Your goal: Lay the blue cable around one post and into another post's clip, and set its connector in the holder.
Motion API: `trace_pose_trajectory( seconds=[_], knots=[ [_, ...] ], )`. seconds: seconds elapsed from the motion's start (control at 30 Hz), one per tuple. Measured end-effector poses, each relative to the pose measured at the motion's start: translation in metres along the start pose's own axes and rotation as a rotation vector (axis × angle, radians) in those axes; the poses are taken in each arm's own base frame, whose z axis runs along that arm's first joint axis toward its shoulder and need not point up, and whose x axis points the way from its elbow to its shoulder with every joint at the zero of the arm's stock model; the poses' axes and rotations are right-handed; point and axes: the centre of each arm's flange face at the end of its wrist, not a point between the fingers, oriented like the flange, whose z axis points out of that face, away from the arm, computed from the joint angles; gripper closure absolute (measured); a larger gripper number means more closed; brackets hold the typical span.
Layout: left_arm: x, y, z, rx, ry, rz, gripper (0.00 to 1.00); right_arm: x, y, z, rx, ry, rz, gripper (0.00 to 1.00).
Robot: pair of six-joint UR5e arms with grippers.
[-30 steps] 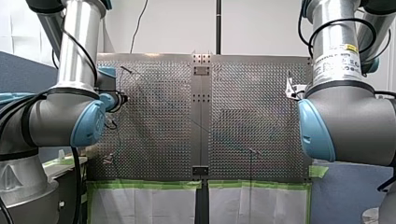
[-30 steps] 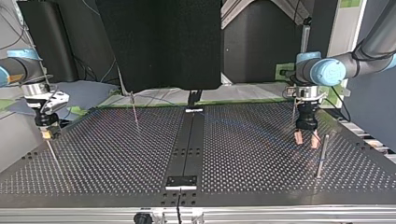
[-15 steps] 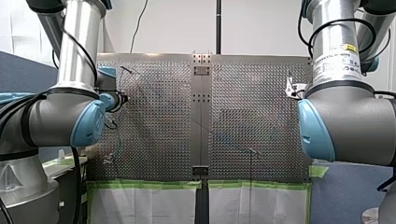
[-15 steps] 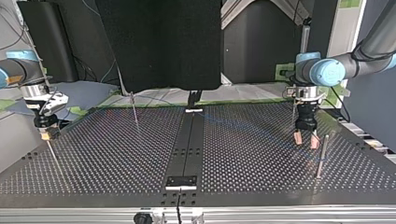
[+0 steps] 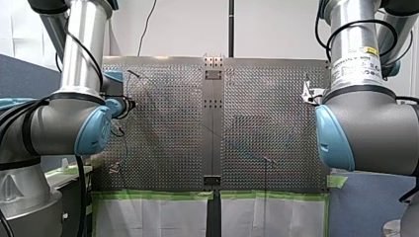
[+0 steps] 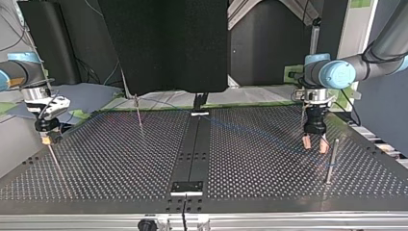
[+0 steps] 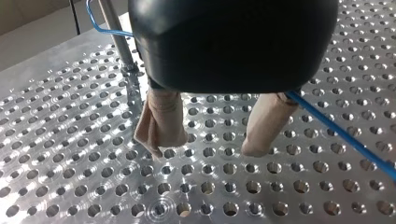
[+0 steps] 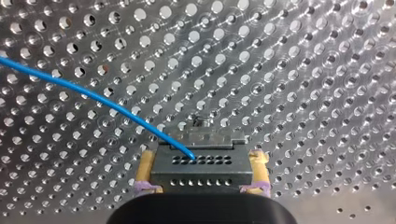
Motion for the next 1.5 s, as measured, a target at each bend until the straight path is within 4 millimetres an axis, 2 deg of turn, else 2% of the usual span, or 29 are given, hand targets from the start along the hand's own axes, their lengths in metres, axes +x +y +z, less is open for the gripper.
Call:
trace_pose_trajectory(
  seconds=[1.33, 1.5],
  knots=[
    [0.0022, -0.0023, -0.0004, 0.003, 0.003, 0.007, 0.11, -0.0039, -0.0015, 0.0045, 0.008, 0.018, -0.001, 1.00],
    [0.0023, -0.0023, -0.0005, 0.003, 0.003, 0.007, 0.13, -0.0040, -0.0016, 0.0045, 0.008, 0.018, -0.001, 1.00]
  ],
)
